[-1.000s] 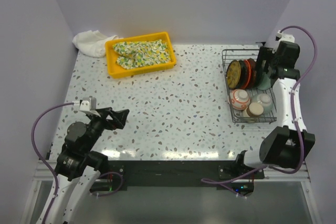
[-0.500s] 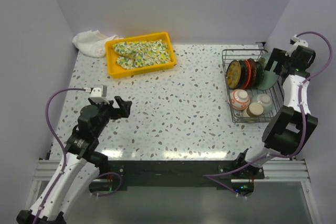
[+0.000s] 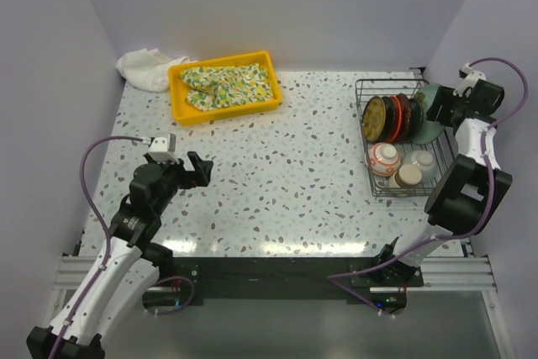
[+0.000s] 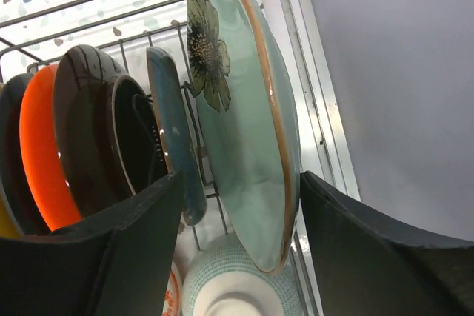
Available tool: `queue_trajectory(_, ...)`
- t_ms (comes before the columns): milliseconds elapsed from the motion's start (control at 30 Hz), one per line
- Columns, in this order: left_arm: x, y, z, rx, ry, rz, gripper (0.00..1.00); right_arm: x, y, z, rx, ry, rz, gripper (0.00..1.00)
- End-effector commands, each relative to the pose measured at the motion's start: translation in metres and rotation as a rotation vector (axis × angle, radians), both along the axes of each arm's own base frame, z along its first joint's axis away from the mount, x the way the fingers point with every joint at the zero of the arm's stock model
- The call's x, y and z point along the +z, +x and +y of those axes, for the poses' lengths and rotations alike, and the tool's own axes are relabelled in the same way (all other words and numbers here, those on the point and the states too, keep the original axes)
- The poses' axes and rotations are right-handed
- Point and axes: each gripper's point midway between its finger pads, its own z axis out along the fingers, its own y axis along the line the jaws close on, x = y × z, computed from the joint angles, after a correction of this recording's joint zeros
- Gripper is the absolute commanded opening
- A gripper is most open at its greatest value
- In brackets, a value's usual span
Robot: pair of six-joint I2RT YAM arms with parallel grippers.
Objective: Unload the mixed dishes from the dish rack
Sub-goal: Pick up the plate from the dish rack.
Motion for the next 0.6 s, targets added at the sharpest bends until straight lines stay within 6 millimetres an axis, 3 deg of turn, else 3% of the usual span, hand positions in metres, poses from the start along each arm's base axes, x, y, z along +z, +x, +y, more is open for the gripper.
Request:
queue_trajectory(0, 0.010, 0.007, -0.001, -0.008, 0.007, -0.050, 1.00, 0.028, 0.018, -0.002, 0.054, -0.046, -0.081, 0.62)
queue_trajectory(367, 0.006, 0.008, -0.002, -0.013, 0.010, -0.038, 1.00, 0.029, 0.018, 0.003, 0.090, -0.051, -0.094, 0.33)
queue_trajectory(467, 0.007, 0.007, -0.002, -0.014, 0.007, -0.042, 1.00, 0.036, 0.017, 0.003, 0.085, -0.062, -0.109, 0.14)
queue_trajectory(567, 0.009, 0.007, -0.003, -0.018, 0.002, -0.047, 1.00, 0.050, 0.013, 0.003, 0.069, -0.083, -0.137, 0.05)
